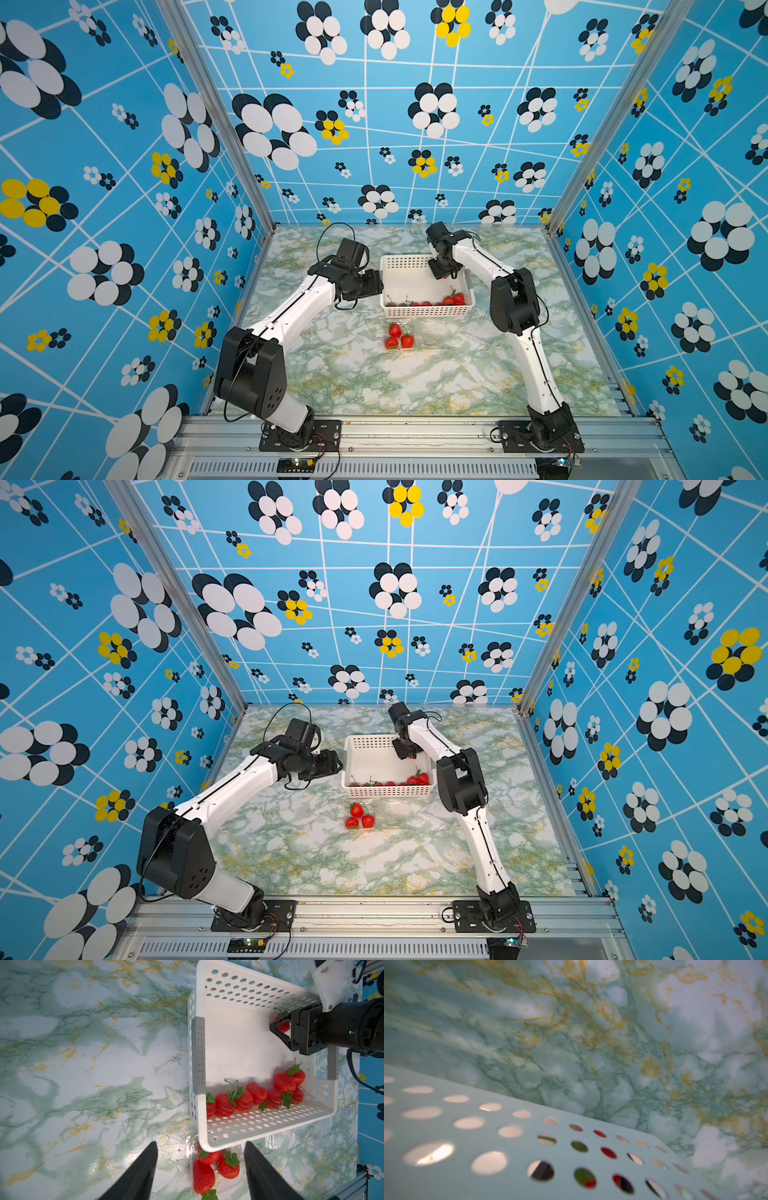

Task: Pack strawberries into containers
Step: Pick up the strawberry from the basket.

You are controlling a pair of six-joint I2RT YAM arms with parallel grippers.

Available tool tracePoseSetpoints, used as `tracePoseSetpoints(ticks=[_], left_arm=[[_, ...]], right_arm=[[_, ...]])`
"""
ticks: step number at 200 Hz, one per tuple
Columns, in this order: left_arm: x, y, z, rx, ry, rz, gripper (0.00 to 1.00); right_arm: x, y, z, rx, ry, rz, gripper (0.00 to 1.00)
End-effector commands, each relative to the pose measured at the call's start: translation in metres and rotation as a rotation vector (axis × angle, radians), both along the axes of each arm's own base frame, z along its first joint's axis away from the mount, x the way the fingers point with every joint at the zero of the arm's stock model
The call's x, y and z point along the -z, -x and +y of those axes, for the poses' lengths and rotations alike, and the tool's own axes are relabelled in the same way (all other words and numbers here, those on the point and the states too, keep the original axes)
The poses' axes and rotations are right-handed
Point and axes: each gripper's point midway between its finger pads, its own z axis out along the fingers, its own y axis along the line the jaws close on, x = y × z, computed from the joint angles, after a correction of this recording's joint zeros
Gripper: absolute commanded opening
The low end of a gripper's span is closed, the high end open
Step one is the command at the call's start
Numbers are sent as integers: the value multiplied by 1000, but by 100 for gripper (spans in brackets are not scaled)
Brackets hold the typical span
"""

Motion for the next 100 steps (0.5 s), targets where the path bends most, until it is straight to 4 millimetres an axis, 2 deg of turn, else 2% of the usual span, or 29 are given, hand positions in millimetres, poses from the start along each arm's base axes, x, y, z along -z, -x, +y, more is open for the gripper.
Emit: tracePoseSetpoints(ticks=[1, 22, 51, 71, 100], left_arm=[[-4, 4, 8, -12, -10, -4, 68], [-3, 4, 8, -10, -8, -3, 68], [-3, 4, 9, -13, -10, -4, 67], [-3, 4, 9, -15, -9, -5, 67], [-3, 5, 10, -14, -9, -6, 67]], right_arm=[[14, -3, 2, -1, -10, 22, 49], [16, -2, 4, -4, -17, 33, 47], [18, 0, 4, 0, -21, 44, 40], [14, 2, 5, 6, -31, 45, 32], [1, 6, 4, 11, -46, 36, 30]])
